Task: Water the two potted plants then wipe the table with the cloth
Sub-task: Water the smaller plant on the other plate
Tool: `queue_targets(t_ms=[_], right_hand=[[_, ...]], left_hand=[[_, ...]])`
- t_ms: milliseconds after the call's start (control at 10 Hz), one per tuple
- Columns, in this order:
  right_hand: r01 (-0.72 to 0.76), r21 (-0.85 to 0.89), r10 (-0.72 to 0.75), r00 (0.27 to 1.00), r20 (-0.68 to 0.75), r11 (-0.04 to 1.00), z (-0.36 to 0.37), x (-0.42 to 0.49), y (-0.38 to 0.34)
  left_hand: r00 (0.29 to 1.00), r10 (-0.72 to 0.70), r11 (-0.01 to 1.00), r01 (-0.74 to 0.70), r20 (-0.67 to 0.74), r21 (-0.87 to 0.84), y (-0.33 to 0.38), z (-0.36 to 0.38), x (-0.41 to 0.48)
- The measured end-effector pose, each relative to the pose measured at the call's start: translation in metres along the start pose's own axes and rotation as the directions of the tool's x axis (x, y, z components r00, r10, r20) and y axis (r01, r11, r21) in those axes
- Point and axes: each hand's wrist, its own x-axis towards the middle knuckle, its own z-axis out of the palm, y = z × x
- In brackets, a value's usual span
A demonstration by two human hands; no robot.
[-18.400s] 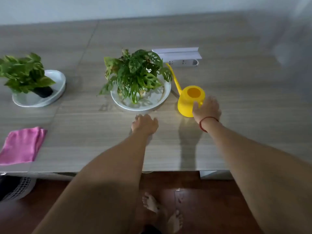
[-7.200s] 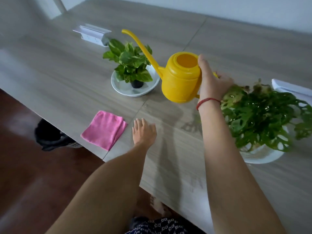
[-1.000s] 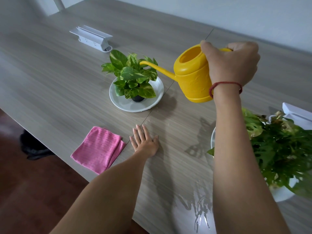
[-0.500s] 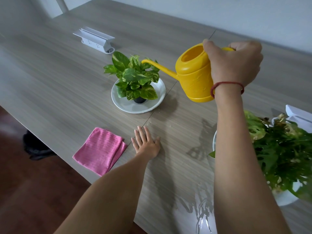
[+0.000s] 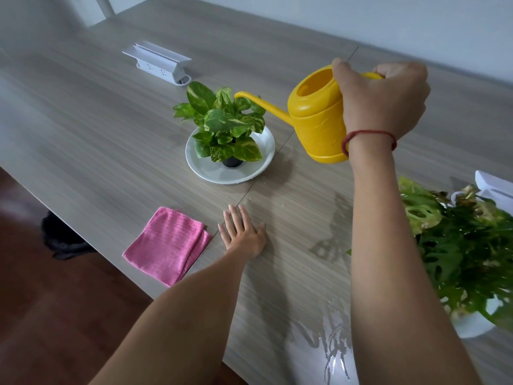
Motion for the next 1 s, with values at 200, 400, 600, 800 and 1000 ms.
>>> queue_targets(t_ms=[200,400,600,800,1000], right_hand=[[-0.017,-0.047,0.019,0.999,0.031,0.999,-0.003,0.002,0.005],[-0.017,-0.026,0.018,0.998,0.053,1.000,-0.004,0.000,0.006],[-0.022,-0.014,0.023,0.999,0.040,1.000,0.000,-0.007,0.001],[0.033,-0.042,-0.024,0.976,0.216,0.999,-0.003,-0.010,0.006],[0.055,-0.061,-0.039,0.969,0.245,0.997,-0.012,-0.012,0.002]], left_hand=[[1.000,0.003,1.000,-0.003,0.018,0.011,0.000,-0.001,0.001],[1.000,-0.003,1.000,0.003,0.005,0.007,0.000,0.000,0.001],[1.000,-0.019,1.000,0.019,-0.011,0.000,0.001,0.003,0.003],[0.999,-0.031,0.999,0.031,-0.014,0.008,0.001,0.003,0.003],[0.999,-0.024,1.000,0.025,-0.023,0.007,0.001,0.004,0.003]])
